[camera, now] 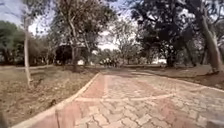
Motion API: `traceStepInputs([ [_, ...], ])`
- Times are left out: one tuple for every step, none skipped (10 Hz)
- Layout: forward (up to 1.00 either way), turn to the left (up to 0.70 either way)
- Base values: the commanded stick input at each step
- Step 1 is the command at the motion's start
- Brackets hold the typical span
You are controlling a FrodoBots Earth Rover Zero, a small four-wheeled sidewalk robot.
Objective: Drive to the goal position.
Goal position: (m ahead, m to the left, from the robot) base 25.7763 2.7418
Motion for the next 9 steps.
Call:
traceStepInputs([
  [0.85,0.00],
  [0.85,0.00],
  [0.85,0.00],
  [0.85,0.00],
  [0.85,0.00],
  [0.85,0.00],
  [0.85,0.00],
  [0.85,0.00],
  [0.85,0.00],
])
